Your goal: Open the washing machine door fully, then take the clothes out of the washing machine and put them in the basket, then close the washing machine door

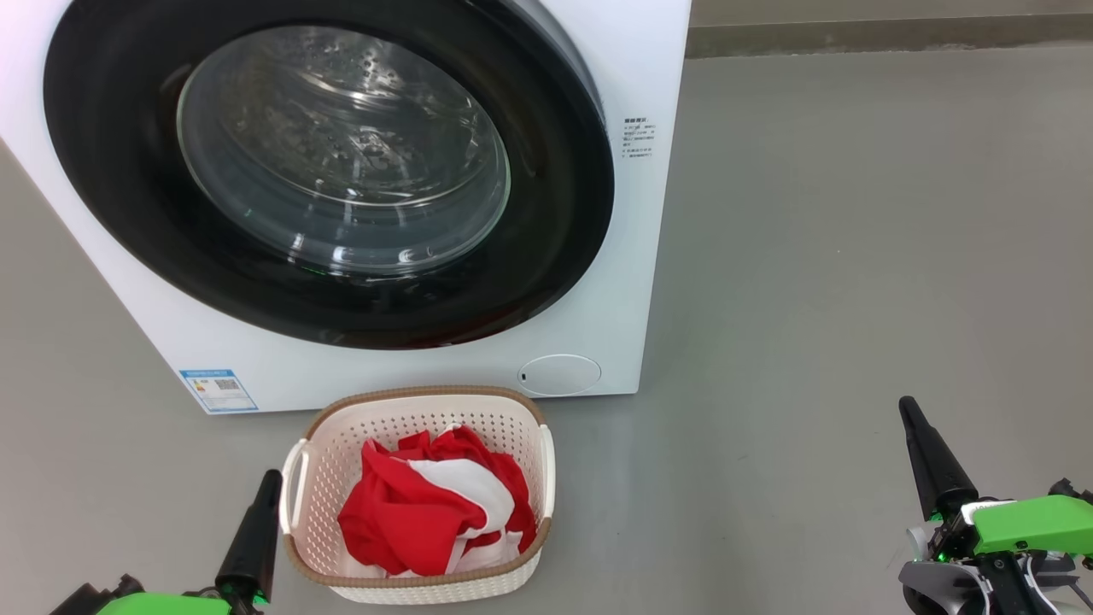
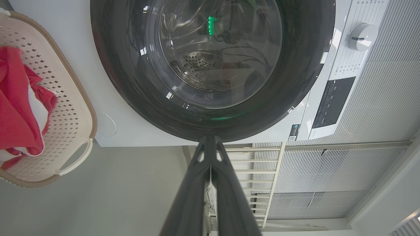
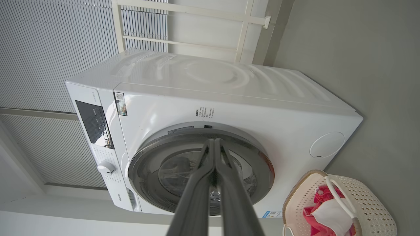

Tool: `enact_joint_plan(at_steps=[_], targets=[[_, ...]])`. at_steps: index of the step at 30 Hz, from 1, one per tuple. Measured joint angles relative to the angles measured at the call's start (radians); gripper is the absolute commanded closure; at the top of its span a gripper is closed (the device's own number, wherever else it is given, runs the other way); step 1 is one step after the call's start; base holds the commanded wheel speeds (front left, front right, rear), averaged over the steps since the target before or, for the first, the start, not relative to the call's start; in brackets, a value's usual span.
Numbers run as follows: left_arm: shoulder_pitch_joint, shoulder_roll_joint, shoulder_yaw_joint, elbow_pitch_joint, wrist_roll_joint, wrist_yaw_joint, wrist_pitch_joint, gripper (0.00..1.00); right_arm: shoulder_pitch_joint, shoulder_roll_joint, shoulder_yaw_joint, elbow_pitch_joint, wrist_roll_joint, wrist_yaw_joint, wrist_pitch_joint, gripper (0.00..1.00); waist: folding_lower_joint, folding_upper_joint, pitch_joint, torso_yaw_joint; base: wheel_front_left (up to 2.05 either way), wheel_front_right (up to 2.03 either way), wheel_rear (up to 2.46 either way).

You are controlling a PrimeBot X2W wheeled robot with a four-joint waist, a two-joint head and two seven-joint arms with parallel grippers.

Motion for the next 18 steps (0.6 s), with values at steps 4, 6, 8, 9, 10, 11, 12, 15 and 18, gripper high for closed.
enact_joint_plan(at_steps=[4, 6, 8, 9, 10, 11, 12, 15, 18], targets=[[0.0, 0.0, 0.0, 0.0, 0.0, 0.0, 0.0, 1.0, 0.0, 0.0, 0.0, 0.0, 0.0, 0.0, 0.0, 1.0, -0.0001, 0.0, 0.0, 0.0, 0.0, 0.0, 0.0], [0.0, 0.0, 0.0, 0.0, 0.0, 0.0, 0.0, 1.0, 0.0, 0.0, 0.0, 0.0, 0.0, 0.0, 0.0, 1.0, 0.0, 0.0, 0.0, 0.0, 0.0, 0.0, 0.0], [0.0, 0.0, 0.0, 0.0, 0.0, 0.0, 0.0, 1.0, 0.0, 0.0, 0.0, 0.0, 0.0, 0.0, 0.0, 1.0, 0.0, 0.0, 0.0, 0.0, 0.0, 0.0, 0.0], [0.0, 0.0, 0.0, 0.0, 0.0, 0.0, 0.0, 1.0, 0.0, 0.0, 0.0, 0.0, 0.0, 0.0, 0.0, 1.0, 0.0, 0.0, 0.0, 0.0, 0.0, 0.0, 0.0], [0.0, 0.0, 0.0, 0.0, 0.0, 0.0, 0.0, 1.0, 0.0, 0.0, 0.0, 0.0, 0.0, 0.0, 0.0, 1.0, 0.0, 0.0, 0.0, 0.0, 0.0, 0.0, 0.0], [0.0, 0.0, 0.0, 0.0, 0.0, 0.0, 0.0, 1.0, 0.0, 0.0, 0.0, 0.0, 0.0, 0.0, 0.0, 1.0, 0.0, 0.0, 0.0, 0.0, 0.0, 0.0, 0.0], [0.0, 0.0, 0.0, 0.0, 0.0, 0.0, 0.0, 1.0, 0.0, 0.0, 0.0, 0.0, 0.0, 0.0, 0.0, 1.0, -0.0001, 0.0, 0.0, 0.0, 0.0, 0.0, 0.0], [0.0, 0.0, 0.0, 0.0, 0.0, 0.0, 0.0, 1.0, 0.0, 0.0, 0.0, 0.0, 0.0, 0.0, 0.0, 1.0, 0.0, 0.0, 0.0, 0.0, 0.0, 0.0, 0.0], [0.0, 0.0, 0.0, 0.0, 0.0, 0.0, 0.0, 1.0, 0.0, 0.0, 0.0, 0.0, 0.0, 0.0, 0.0, 1.0, 0.0, 0.0, 0.0, 0.0, 0.0, 0.0, 0.0]])
